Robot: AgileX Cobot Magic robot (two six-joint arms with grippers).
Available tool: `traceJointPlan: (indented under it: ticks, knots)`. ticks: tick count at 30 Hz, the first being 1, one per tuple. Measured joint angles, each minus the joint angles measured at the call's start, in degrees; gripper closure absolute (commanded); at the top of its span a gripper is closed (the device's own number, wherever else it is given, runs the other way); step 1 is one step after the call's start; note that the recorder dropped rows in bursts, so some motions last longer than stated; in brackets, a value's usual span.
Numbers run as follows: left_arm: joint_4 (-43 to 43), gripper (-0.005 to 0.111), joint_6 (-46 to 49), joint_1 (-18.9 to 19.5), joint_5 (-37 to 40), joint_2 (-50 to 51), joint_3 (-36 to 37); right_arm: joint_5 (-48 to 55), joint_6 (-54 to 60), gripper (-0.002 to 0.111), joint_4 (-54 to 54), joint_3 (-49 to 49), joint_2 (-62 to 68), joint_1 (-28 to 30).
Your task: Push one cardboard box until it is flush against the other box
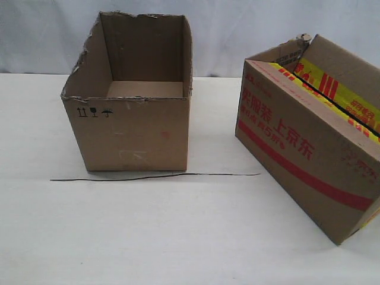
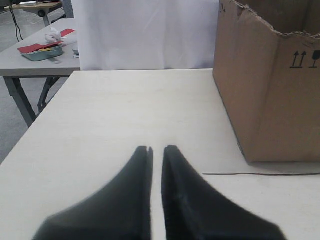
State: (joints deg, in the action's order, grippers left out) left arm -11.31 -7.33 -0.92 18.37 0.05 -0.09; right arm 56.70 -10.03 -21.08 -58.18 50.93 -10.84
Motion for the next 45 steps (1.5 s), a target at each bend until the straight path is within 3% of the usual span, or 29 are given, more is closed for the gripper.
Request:
traceJointPlan:
  ticks: [4, 8, 14, 22, 33, 45]
  knots:
    - [0.0, 0.107, 0.0, 0.0, 0.0, 0.0, 0.0, 3.4, 0.0, 0.108, -1.9, -3.3, 8.3, 2.4]
    - [0.0, 0.107, 0.0, 0.0, 0.0, 0.0, 0.0, 2.5, 0.1, 0.108, -0.3, -3.7, 13.2, 9.7]
    - [0.0, 0.107, 0.0, 0.0, 0.0, 0.0, 0.0, -3.3, 4.4, 0.108, 9.3, -4.0, 19.0, 21.5]
    - [0.0, 0.107, 0.0, 0.0, 0.0, 0.0, 0.0, -11.3, 10.0, 0.108, 20.6, -4.0, 29.7, 31.0]
    - [0.0, 0.107, 0.0, 0.0, 0.0, 0.0, 0.0, -13.8, 38.4, 0.108, 55.3, -4.1, 41.1, 32.0]
    - [0.0, 0.107, 0.0, 0.0, 0.0, 0.0, 0.0, -6.0, 47.3, 0.108, 69.7, -4.1, 42.1, 32.0]
